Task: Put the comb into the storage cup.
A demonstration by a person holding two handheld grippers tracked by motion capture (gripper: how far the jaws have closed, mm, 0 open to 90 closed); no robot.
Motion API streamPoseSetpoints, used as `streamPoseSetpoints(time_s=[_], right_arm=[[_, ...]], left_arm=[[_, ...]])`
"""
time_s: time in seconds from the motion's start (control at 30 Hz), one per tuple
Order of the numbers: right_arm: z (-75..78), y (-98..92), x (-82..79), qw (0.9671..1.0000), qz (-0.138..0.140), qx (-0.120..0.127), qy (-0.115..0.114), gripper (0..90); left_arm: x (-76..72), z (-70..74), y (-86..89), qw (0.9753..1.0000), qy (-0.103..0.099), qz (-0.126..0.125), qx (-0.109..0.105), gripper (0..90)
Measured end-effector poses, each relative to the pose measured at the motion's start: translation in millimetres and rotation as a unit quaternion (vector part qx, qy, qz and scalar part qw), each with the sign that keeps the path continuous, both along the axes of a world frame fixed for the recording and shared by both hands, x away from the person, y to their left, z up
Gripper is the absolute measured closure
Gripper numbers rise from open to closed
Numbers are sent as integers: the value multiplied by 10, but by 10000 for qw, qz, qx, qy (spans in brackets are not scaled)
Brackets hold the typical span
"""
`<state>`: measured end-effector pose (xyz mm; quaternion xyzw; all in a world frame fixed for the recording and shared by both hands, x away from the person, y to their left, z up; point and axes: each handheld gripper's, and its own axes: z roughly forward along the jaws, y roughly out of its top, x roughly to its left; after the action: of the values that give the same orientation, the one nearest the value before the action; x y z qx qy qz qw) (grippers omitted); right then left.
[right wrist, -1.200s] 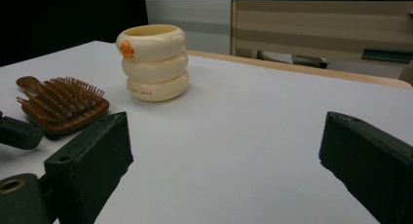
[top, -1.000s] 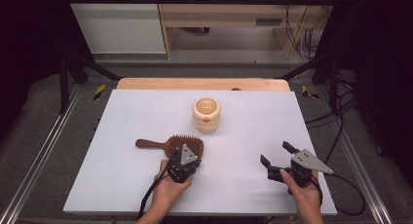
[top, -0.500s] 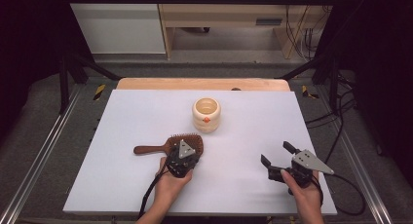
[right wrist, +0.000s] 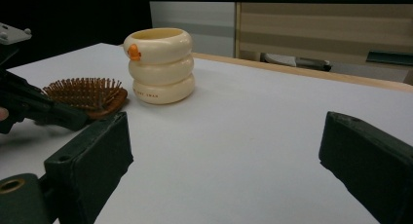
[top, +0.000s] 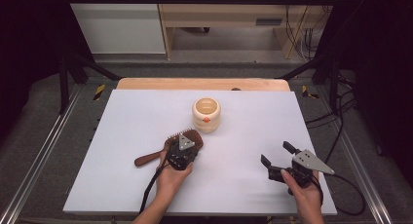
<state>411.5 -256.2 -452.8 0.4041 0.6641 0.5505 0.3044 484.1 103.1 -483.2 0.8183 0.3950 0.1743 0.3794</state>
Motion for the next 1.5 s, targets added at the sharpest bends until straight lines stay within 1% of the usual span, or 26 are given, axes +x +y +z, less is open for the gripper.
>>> streamPoseSetpoints(time_s=[0.13, 0.3, 0.47, 0.6, 0.63, 1.1, 1.27, 1.5], right_arm=[[-5, 4, 4, 10000, 14, -18, 7, 51], [-10, 12, 7, 10000, 16, -25, 24, 51], [-12, 11, 6, 10000, 22, -25, 29, 51], [-18, 11, 11, 10000, 25, -40, 36, 51], [-18, 13, 11, 10000, 30, -41, 38, 51], [-27, 12, 18, 10000, 58, -38, 58, 51], [-29, 13, 20, 10000, 65, -40, 62, 51], [-29, 16, 18, 9999, 58, -23, 83, 51]], left_arm=[[25, 4, -10, 10000, 20, 36, 19, 900], [63, 2, -17, 9999, 37, 102, -13, 900], [100, 9, -28, 9999, 45, 158, 27, 900], [139, 18, -40, 9996, 90, 249, -37, 900], [152, 27, -47, 9996, 98, 259, -25, 900], [231, 36, -85, 9991, 80, 406, 40, 900], [252, 34, -96, 9989, 84, 459, 9, 900], [273, 36, -103, 9987, 102, 490, 20, 900]])
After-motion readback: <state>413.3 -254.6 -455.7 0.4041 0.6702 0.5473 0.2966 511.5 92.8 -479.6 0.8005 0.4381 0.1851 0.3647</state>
